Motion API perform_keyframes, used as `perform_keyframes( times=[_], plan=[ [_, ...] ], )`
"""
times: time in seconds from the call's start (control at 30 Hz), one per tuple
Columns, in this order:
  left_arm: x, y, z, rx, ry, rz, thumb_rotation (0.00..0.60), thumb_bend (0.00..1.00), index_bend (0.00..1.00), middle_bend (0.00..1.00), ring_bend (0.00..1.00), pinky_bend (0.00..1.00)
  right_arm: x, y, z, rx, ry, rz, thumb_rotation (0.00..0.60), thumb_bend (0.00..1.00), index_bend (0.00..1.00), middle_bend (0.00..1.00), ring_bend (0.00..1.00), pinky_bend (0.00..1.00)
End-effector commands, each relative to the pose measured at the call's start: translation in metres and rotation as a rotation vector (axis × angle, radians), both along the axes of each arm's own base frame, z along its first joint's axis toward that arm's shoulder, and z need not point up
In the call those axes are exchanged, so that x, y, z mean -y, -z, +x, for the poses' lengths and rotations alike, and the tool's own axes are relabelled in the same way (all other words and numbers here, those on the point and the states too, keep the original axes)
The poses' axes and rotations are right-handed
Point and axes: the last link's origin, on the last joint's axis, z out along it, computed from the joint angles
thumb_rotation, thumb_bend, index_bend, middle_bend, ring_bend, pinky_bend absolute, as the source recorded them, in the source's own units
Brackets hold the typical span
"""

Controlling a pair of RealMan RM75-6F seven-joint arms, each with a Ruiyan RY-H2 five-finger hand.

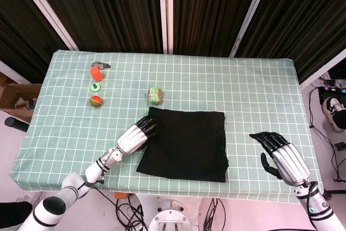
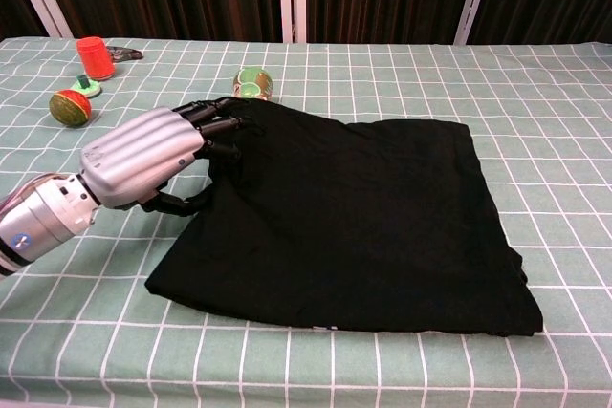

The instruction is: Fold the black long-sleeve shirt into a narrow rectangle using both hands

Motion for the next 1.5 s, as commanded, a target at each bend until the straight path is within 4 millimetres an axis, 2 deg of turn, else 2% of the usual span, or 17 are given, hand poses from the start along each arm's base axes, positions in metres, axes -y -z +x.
perform_keyframes(
  times=[0.03, 0.17, 0.43, 0.57, 0.73, 0.9, 1.0, 1.2, 1.5],
  plan=[
    [0.0, -0.01, -0.01, 0.009, -0.035, 0.034, 0.6, 0.58, 0.56, 0.18, 0.04, 0.15, 0.001, 0.001, -0.001, 0.006, -0.004, 0.0, 0.6, 0.66, 0.2, 0.27, 0.21, 0.29],
    [0.003, -0.031, -0.031, 0.016, -0.088, 0.088, 0.6, 0.58, 0.56, 0.18, 0.04, 0.15, 0.004, 0.001, -0.002, 0.019, -0.012, 0.001, 0.6, 0.66, 0.2, 0.27, 0.21, 0.29],
    [0.013, -0.101, -0.078, -0.061, -0.183, 0.233, 0.6, 0.58, 0.56, 0.18, 0.04, 0.15, 0.007, 0.004, -0.003, 0.045, -0.033, 0.0, 0.6, 0.66, 0.2, 0.27, 0.21, 0.29],
    [0.017, -0.127, -0.076, -0.097, -0.182, 0.256, 0.6, 0.58, 0.56, 0.18, 0.04, 0.15, 0.007, 0.005, -0.006, 0.057, -0.033, -0.001, 0.6, 0.66, 0.2, 0.27, 0.21, 0.29],
    [0.016, -0.14, -0.039, -0.136, -0.11, 0.257, 0.6, 0.59, 0.56, 0.19, 0.04, 0.15, 0.004, 0.005, -0.008, 0.065, -0.039, -0.007, 0.6, 0.66, 0.2, 0.27, 0.21, 0.29],
    [0.011, -0.135, 0.006, -0.14, -0.038, 0.212, 0.6, 0.59, 0.56, 0.19, 0.04, 0.15, 0.002, 0.001, -0.011, 0.072, -0.036, -0.021, 0.6, 0.66, 0.2, 0.27, 0.21, 0.29],
    [0.005, -0.126, 0.033, -0.139, -0.006, 0.173, 0.6, 0.59, 0.56, 0.19, 0.04, 0.15, 0.0, -0.001, -0.013, 0.077, -0.031, -0.031, 0.6, 0.66, 0.2, 0.27, 0.21, 0.29],
    [-0.003, -0.105, 0.071, -0.167, 0.039, 0.102, 0.6, 0.59, 0.56, 0.21, 0.04, 0.15, -0.003, -0.003, -0.02, 0.081, -0.009, -0.037, 0.6, 0.66, 0.2, 0.27, 0.21, 0.29],
    [-0.004, -0.053, 0.121, -0.172, 0.084, -0.026, 0.6, 0.59, 0.56, 0.22, 0.05, 0.15, -0.006, -0.003, -0.029, 0.085, 0.023, -0.042, 0.6, 0.66, 0.2, 0.27, 0.21, 0.29]
  ],
)
